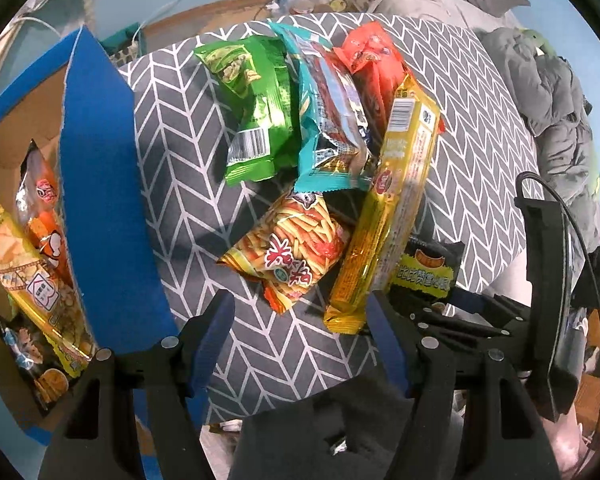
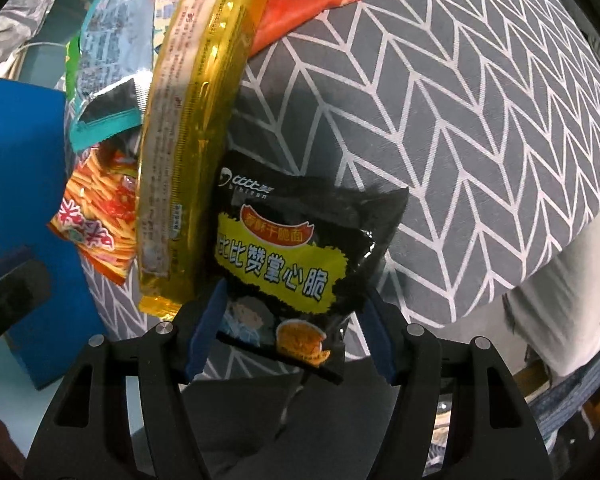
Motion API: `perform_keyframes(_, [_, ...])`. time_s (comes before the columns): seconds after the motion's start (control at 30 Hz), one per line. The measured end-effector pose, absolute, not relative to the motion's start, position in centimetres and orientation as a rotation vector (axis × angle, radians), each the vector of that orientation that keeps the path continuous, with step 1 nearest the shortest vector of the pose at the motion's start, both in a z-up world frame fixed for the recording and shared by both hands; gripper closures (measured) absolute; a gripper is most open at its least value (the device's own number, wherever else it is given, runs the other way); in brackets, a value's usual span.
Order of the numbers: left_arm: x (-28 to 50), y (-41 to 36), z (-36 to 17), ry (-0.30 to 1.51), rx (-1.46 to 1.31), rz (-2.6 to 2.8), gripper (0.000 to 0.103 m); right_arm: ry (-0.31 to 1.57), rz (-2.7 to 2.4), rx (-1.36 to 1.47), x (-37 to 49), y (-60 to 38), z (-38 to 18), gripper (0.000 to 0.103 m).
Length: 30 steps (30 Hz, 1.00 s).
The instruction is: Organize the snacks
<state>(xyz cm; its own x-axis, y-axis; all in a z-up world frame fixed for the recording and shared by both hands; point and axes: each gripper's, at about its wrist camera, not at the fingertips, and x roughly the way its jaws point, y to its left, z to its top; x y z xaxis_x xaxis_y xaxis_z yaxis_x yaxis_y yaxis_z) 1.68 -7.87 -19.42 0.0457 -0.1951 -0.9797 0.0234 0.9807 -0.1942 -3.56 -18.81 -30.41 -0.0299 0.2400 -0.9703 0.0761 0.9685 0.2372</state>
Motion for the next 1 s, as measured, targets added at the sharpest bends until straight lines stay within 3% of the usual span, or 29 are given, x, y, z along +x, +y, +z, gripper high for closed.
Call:
perform_keyframes(0.63, [4.9, -13.5, -20.4, 1.541, -0.069, -0.225, 0.033, 1.505, 0.098, 0.068, -0.2, -26.0, -29.7, 0.036])
perform_keyframes(0.73, [5.4, -14.5, -20.5, 1.541, -0.059, -0.244, 0.025, 1.504, 0.096, 0.091, 0.3, -27.5, -29.7, 0.034])
perform_keyframes(1.0, [6.3, -16.9, -22.3, 1.562, -0.008, -0.22, 0.024, 1.495, 0.06, 0.242, -1.3, -33.4, -28.4, 0.032])
